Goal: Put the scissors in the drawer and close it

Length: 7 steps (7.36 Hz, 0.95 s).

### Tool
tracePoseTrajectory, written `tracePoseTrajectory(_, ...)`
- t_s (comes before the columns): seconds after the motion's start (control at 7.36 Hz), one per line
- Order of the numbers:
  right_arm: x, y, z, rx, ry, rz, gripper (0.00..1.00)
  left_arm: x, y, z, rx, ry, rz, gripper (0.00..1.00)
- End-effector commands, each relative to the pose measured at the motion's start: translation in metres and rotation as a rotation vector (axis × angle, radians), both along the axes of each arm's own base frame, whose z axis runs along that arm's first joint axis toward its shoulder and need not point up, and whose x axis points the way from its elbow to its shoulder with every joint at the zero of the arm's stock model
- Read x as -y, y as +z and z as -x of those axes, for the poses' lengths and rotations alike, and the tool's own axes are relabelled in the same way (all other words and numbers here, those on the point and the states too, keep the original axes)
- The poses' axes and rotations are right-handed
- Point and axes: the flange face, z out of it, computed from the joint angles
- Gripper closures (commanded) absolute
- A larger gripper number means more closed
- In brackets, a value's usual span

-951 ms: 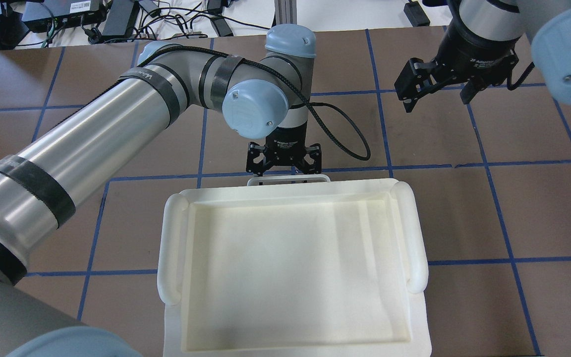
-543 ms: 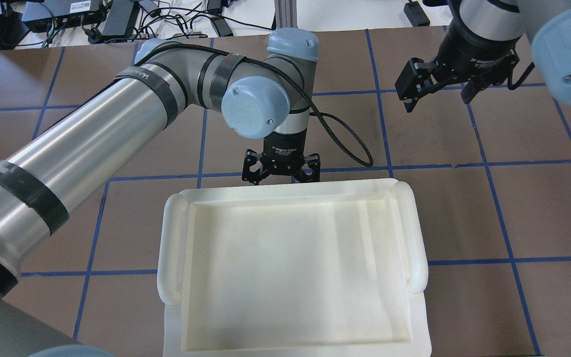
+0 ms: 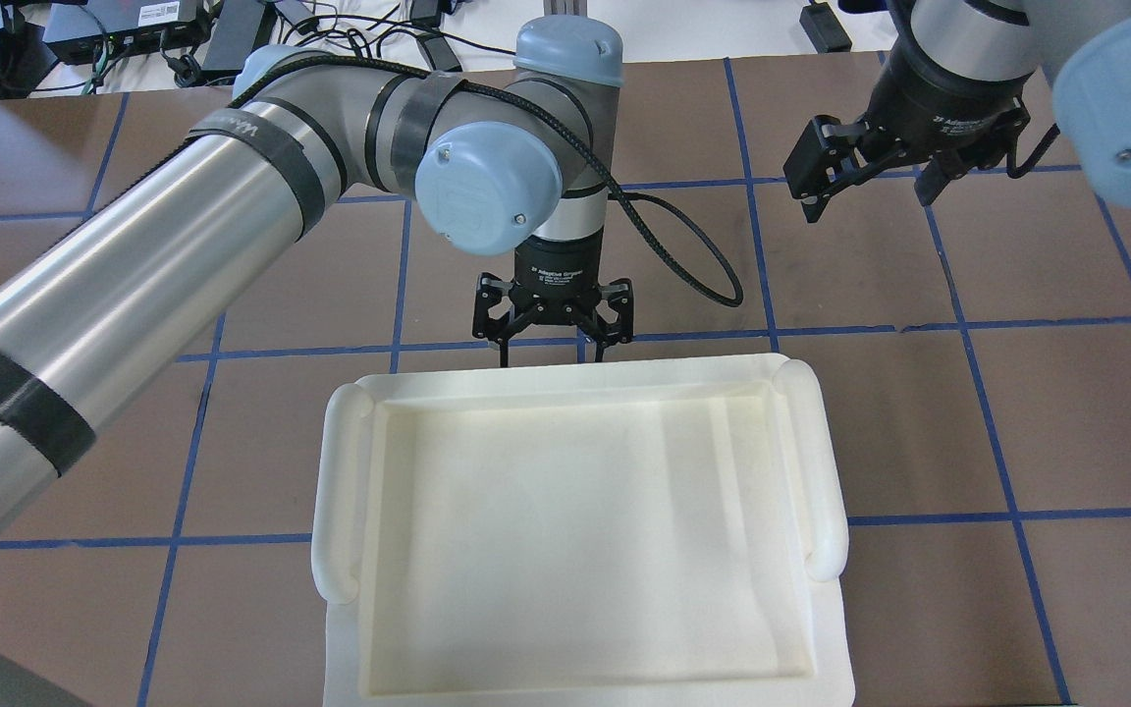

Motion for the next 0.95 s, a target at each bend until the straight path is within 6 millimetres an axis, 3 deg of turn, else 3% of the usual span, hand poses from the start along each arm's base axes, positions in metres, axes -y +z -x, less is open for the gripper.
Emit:
tracePoseTrajectory(0.0,0.0,0.0,0.0,-0.005,-0.001,-0.002,0.0,-0.002,0.072,-0.001,-0.061,0.003,0.126,0.0)
tracePoseTrajectory(0.41,0.0,0.0,0.001,0.0,-0.002,0.0,0.0,-0.034,0.156,-0.006,-0.169,0.048,0.304,0.0)
tracePoseTrajectory(0.68,0.0,0.0,0.001,-0.002,-0.001,-0.002,0.0,-0.06,0.155,-0.024,-0.147,0.06,0.294,0.0)
tracePoseTrajectory(0.81,0.0,0.0,0.001,-0.002,-0.002,0.0,0.0,-0.075,0.169,-0.038,-0.142,0.062,0.318,0.0)
